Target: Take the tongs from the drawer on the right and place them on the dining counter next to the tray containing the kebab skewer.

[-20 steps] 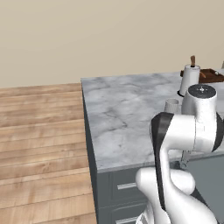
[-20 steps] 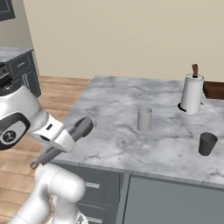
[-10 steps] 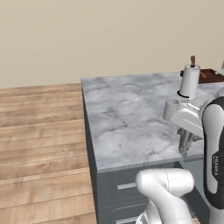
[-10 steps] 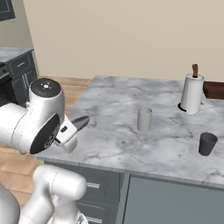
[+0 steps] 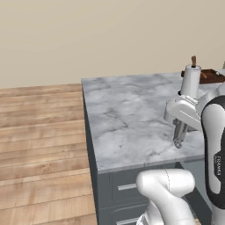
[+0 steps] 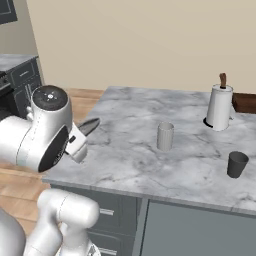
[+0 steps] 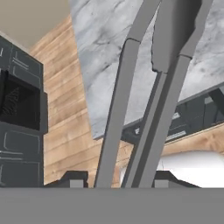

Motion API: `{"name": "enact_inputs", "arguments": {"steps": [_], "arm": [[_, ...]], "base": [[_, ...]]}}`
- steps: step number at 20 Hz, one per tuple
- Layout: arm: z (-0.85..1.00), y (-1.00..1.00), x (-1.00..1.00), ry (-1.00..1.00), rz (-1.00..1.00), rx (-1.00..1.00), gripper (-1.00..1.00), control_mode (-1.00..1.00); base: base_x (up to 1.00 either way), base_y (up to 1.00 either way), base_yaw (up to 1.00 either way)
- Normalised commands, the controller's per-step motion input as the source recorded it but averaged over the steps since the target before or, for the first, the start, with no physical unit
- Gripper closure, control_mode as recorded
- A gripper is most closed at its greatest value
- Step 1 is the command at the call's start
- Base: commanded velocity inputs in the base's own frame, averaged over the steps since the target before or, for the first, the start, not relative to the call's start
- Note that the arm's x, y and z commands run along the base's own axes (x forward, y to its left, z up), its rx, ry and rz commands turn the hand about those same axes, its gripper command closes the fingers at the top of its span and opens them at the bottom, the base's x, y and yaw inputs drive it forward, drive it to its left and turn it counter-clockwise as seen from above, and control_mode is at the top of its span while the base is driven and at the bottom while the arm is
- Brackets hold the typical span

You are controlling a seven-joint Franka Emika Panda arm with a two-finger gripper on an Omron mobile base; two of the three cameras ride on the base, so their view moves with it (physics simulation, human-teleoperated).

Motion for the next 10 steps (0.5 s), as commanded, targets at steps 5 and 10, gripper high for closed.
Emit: {"name": "enact_inputs", "arguments": {"steps": [5,10], "arm": [[0.21,0.22,0.16,-0.11,-0.03,0.0,1.0,-1.0],[0.0,0.0,-0.02,0.0,0.0,0.0,1.0,-1.0]], "base": [[0.0,0.0,0.0],[0.0,0.0,0.0]]}}
